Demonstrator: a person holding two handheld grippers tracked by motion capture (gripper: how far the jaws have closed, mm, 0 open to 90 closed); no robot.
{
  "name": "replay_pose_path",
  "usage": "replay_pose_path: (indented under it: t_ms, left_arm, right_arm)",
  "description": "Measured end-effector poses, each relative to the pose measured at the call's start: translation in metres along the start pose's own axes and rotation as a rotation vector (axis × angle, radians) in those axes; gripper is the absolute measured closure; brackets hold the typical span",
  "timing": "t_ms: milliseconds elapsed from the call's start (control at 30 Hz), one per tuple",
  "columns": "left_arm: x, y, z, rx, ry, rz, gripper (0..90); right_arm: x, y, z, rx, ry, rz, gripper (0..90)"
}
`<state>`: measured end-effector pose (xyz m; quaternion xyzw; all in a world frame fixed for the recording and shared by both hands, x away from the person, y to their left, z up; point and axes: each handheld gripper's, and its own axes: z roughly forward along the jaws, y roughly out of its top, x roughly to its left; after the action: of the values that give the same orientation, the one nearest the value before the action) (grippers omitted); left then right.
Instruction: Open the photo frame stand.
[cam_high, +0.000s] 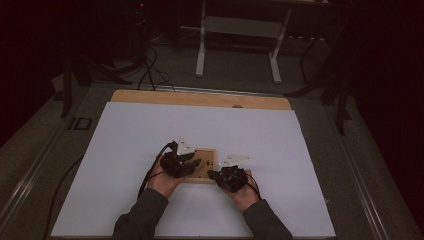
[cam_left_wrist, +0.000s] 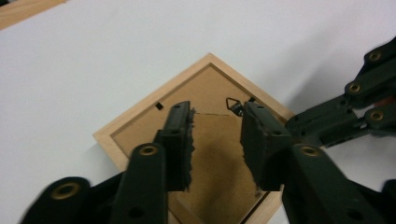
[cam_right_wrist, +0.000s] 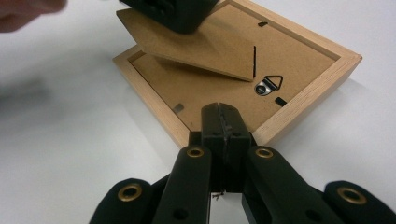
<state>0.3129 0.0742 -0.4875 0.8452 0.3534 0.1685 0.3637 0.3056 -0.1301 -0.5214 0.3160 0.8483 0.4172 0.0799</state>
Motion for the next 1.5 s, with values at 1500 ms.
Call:
replay_pose_path:
  t_ms: [1500]
  left_arm:
    - [0.030,-0.019,0.009,0.041,-0.343,-0.375,50.3]
  right_arm:
    - [-0.001,-0.002,0.000,-0.012,0.006,-0.002,90.0]
